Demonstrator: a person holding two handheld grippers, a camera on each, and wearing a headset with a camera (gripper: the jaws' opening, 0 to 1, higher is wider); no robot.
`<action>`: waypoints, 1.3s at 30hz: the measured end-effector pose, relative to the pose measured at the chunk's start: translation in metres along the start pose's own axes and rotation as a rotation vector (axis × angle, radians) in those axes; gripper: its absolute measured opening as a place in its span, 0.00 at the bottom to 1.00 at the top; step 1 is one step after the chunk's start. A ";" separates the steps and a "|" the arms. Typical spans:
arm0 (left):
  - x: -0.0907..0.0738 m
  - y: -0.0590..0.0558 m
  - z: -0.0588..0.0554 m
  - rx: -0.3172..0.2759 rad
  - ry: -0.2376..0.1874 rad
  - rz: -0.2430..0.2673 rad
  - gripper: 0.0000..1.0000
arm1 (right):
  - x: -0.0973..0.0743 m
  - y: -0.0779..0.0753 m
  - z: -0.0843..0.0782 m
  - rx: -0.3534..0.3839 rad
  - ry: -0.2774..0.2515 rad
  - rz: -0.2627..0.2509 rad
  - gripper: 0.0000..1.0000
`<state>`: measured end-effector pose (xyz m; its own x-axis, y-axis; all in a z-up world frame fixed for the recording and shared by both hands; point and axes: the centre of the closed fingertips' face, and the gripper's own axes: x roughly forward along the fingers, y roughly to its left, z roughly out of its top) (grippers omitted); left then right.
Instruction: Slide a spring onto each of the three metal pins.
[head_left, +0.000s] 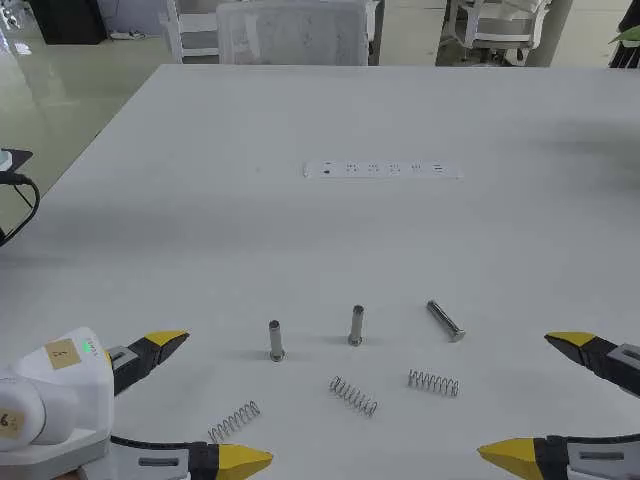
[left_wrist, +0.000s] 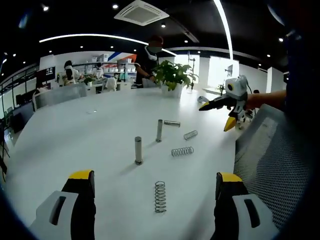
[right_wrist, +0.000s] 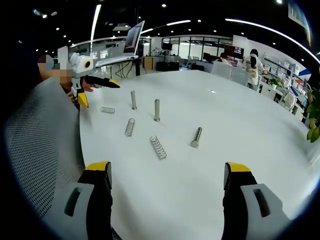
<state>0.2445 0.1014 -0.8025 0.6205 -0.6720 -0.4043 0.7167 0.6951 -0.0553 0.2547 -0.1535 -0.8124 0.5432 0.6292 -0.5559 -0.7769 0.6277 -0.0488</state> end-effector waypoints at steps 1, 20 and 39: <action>0.000 0.000 0.000 0.000 -0.001 0.000 0.98 | 0.000 0.000 0.000 0.001 0.000 0.000 0.93; 0.001 -0.002 0.001 0.005 0.005 -0.007 0.98 | 0.002 0.001 -0.002 0.005 0.007 0.002 0.92; 0.004 -0.005 0.001 0.007 0.012 -0.013 0.97 | 0.003 0.003 0.001 0.009 0.006 0.005 0.92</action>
<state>0.2436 0.0948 -0.8025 0.6070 -0.6780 -0.4146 0.7271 0.6844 -0.0545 0.2543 -0.1491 -0.8139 0.5375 0.6294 -0.5611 -0.7766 0.6288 -0.0385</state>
